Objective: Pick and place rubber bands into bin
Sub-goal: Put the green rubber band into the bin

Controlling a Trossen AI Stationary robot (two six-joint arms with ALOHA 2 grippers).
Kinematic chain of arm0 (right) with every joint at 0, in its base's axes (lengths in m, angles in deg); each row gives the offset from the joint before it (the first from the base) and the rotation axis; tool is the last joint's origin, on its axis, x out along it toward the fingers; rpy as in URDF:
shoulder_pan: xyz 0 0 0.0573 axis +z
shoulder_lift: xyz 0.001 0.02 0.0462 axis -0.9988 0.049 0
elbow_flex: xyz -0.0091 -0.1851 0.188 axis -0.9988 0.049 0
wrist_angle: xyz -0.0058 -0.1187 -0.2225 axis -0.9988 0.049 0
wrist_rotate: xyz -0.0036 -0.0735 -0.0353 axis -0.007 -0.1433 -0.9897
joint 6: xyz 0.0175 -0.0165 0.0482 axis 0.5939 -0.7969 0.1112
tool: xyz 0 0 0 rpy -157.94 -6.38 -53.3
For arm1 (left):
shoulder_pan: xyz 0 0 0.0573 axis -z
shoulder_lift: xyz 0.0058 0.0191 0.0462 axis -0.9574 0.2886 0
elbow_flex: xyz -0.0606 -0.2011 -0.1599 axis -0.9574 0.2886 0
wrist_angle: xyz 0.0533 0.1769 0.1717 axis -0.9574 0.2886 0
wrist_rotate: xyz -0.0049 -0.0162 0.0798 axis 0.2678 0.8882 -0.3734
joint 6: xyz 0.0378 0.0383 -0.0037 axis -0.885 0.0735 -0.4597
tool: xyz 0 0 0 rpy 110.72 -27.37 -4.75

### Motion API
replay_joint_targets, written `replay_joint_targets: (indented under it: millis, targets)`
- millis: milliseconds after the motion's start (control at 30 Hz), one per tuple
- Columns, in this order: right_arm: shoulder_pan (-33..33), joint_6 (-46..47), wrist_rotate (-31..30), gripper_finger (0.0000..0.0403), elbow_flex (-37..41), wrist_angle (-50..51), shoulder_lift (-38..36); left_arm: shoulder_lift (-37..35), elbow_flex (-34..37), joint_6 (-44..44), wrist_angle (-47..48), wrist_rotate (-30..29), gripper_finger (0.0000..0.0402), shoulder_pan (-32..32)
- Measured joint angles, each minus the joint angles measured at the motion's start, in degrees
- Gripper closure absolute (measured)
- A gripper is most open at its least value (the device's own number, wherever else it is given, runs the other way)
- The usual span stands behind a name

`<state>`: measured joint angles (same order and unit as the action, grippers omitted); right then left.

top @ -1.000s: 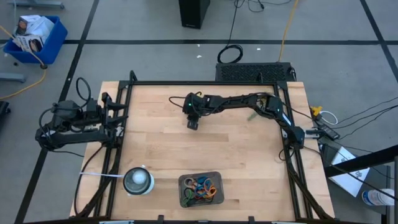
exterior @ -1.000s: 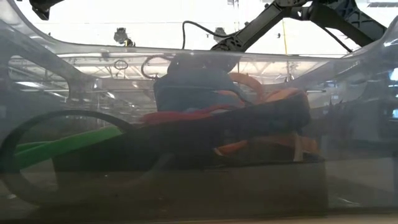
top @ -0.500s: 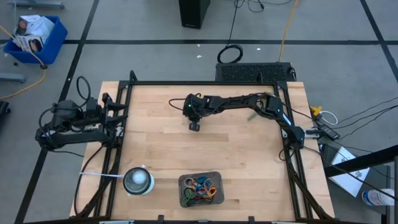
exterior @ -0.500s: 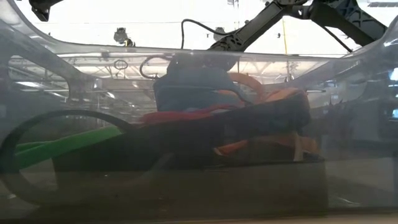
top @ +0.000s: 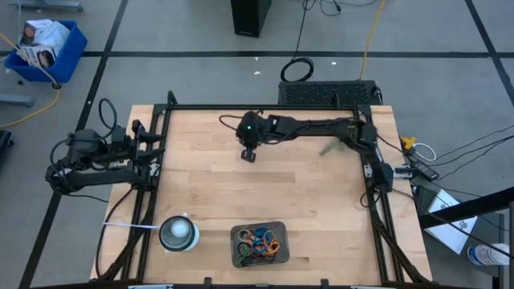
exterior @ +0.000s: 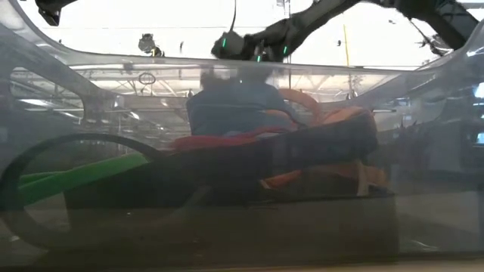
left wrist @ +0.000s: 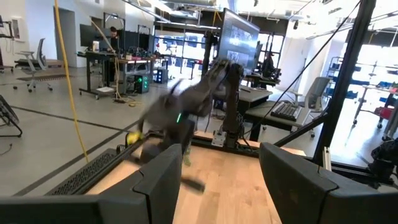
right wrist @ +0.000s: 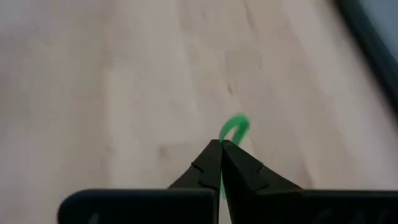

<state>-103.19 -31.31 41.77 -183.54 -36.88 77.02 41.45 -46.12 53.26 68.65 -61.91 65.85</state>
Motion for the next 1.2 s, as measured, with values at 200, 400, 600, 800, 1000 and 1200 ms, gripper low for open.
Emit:
replay_joint_targets:
  millis: [200, 400, 600, 800, 1000, 1200]
  targets:
    - [4.2, -0.7, -4.2, 0.0402, 0.0, 0.6, -12.0, 0.0, 0.0, 0.4, 0.0, 0.0, 0.0178, 0.0]
    - [12.1, -1.0, -5.3, 0.0403, -0.1, 1.2, -23.3, 0.0, 0.0, 1.5, 0.1, 0.1, 0.0178, 0.0]
    - [23.0, 1.3, -0.5, 0.0403, -0.1, 5.4, -29.0, 0.0, 0.0, 0.4, 0.2, 0.0, 0.0178, 0.0]
    - [34.7, 4.5, 0.6, 0.0403, -0.1, 6.0, -27.9, 0.0, 0.0, 0.6, 0.3, 0.1, 0.0178, 0.0]
    - [42.2, 9.6, -1.9, 0.0403, -0.1, 5.3, -22.1, 0.0, 0.0, 0.6, 0.2, 0.1, 0.0178, 0.0]
    - [45.3, 14.1, -4.0, 0.0403, -0.1, 5.6, -14.1, 0.0, 0.0, 0.7, 0.3, 0.1, 0.0178, 0.0]
